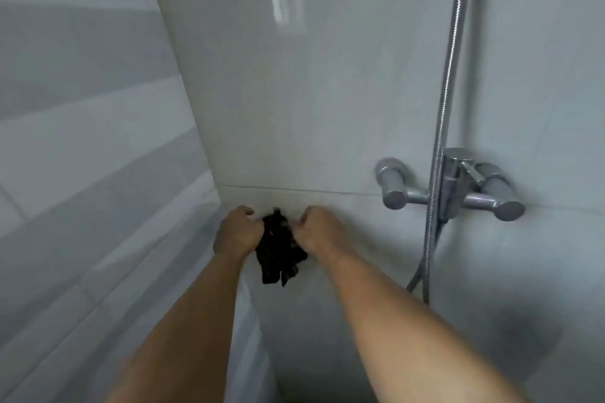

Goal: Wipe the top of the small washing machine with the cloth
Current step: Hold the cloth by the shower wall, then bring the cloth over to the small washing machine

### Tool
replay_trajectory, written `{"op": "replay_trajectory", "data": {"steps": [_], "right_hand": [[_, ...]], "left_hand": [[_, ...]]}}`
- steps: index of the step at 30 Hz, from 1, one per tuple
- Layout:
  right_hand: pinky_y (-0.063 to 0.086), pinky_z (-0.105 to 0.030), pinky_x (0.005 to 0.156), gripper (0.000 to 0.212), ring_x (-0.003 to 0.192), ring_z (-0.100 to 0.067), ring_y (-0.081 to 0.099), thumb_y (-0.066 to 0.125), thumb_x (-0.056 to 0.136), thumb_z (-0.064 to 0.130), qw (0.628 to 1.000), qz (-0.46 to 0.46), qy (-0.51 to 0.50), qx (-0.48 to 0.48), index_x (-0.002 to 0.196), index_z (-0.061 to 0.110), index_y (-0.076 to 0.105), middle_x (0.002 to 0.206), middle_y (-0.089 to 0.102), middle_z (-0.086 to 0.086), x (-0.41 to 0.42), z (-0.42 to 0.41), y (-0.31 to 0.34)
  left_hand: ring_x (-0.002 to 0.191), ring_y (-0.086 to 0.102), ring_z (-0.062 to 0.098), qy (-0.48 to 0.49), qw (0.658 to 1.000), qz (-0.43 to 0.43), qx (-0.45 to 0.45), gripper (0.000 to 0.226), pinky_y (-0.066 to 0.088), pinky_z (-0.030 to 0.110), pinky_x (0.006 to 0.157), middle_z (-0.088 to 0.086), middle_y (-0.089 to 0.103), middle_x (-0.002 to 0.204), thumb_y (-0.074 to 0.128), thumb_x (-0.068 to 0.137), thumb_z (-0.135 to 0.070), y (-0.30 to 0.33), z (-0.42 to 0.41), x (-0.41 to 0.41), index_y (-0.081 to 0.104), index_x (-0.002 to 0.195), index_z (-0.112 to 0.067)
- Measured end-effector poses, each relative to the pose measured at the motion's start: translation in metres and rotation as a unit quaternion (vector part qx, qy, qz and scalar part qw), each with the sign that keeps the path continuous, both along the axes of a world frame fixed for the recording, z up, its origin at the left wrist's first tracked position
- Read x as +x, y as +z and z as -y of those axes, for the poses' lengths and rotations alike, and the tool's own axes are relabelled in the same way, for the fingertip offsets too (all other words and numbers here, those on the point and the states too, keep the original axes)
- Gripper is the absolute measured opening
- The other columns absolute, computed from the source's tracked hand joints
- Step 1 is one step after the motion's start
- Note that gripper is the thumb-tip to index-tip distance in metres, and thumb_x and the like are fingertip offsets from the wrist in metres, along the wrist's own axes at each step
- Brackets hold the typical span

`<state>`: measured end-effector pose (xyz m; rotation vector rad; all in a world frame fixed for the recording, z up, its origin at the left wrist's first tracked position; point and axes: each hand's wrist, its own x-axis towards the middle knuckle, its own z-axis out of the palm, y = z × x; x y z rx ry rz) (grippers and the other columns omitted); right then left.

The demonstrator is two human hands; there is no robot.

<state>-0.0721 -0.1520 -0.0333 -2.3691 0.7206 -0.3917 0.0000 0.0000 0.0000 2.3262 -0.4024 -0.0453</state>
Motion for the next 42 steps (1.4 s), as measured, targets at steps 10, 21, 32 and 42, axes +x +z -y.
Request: {"op": "replay_trajectory", "data": {"steps": [10, 21, 32, 42], "right_hand": [[0.050, -0.031, 0.058, 0.014, 0.083, -0.013, 0.059, 0.067, 0.075, 0.034, 0.978, 0.187, -0.032, 0.086, 0.072, 0.021, 0.062, 0.088, 0.059, -0.001, 0.013, -0.037, -0.081], [0.055, -0.044, 0.098, 0.055, 0.108, -0.028, 0.071, 0.091, 0.067, 0.035, 0.876, 0.043, 0.077, 0.474, 0.110, 0.005, 0.074, 0.110, 0.076, -0.014, -0.092, 0.020, -0.094], [0.052, -0.031, 0.089, 0.037, 0.097, -0.022, 0.068, 0.072, 0.090, 0.037, 0.945, 0.077, -0.170, 0.269, 0.115, 0.010, 0.071, 0.102, 0.072, -0.007, -0.271, 0.020, -0.350], [0.034, -0.048, 0.099, 0.057, 0.108, -0.022, 0.064, 0.045, 0.089, 0.074, 0.760, 0.107, -0.148, 0.624, 0.107, 0.027, 0.071, 0.107, 0.076, -0.004, -0.503, -0.081, -0.422]], "left_hand": [[0.074, 0.067, 0.021, -0.059, 0.994, -0.022, -0.094, 0.017, 0.051, 0.029, 0.063, 0.006, 0.069, 0.076, 0.068, 0.082, -0.022, -0.072, 0.005, 0.025, 0.060, 0.068, -0.017], [0.078, 0.059, 0.024, -0.147, 0.919, -0.310, -0.195, 0.007, 0.046, 0.034, 0.066, 0.012, 0.060, 0.090, 0.055, 0.085, -0.009, -0.100, -0.025, -0.048, 0.056, 0.092, -0.007], [0.124, 0.061, 0.038, -0.214, 0.776, -0.566, -0.176, 0.045, 0.044, 0.051, 0.109, 0.019, 0.068, 0.131, 0.060, 0.095, -0.030, -0.355, 0.000, -0.222, 0.062, 0.133, -0.006], [0.096, 0.068, 0.031, -0.171, 0.800, -0.550, -0.170, 0.044, 0.053, 0.041, 0.081, 0.016, 0.072, 0.113, 0.039, 0.103, -0.043, -0.399, -0.020, -0.399, 0.066, 0.116, -0.010]]}}
